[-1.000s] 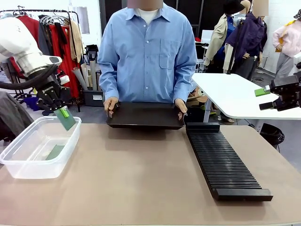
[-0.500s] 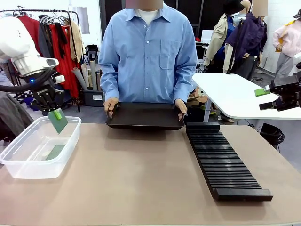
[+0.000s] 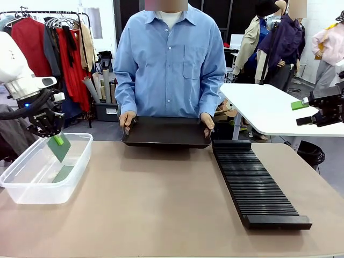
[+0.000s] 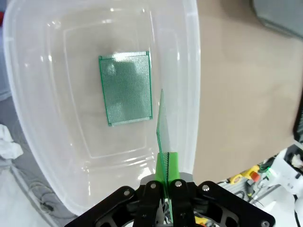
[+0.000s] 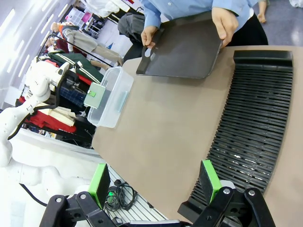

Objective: Sort PCBs into racks and boxes based on the side picked up.
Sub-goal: If the short side of the Blank PCB is picked up, insert it into the PCB Rack ; if the long side is picked up, place it in the Organizing box.

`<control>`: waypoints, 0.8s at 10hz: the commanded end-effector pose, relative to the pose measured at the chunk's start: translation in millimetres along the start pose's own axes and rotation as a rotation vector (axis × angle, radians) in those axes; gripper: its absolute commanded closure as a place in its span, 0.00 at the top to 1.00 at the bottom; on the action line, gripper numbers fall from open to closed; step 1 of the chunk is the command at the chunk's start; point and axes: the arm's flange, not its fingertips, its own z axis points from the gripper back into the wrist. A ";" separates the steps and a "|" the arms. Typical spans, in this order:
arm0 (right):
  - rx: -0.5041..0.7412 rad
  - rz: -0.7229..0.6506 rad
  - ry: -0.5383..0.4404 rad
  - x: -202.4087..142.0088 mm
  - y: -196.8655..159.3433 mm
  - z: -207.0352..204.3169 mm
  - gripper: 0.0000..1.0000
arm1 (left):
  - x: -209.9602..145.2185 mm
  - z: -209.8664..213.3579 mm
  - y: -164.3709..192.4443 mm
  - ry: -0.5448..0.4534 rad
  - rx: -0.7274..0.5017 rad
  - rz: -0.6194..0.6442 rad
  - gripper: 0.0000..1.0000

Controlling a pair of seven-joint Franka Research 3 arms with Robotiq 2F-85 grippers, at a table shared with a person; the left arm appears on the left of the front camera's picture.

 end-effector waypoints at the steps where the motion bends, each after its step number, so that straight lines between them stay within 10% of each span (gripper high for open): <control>1: 0.019 0.005 -0.024 4.4 2.3 -1.9 1.00 | -2.7 -14.7 16.1 -0.043 -0.070 -0.039 0.00; 8: 0.019 0.005 -0.024 4.4 2.3 -1.9 1.00 | 0.0 -66.8 70.2 -0.059 -0.224 -0.023 0.00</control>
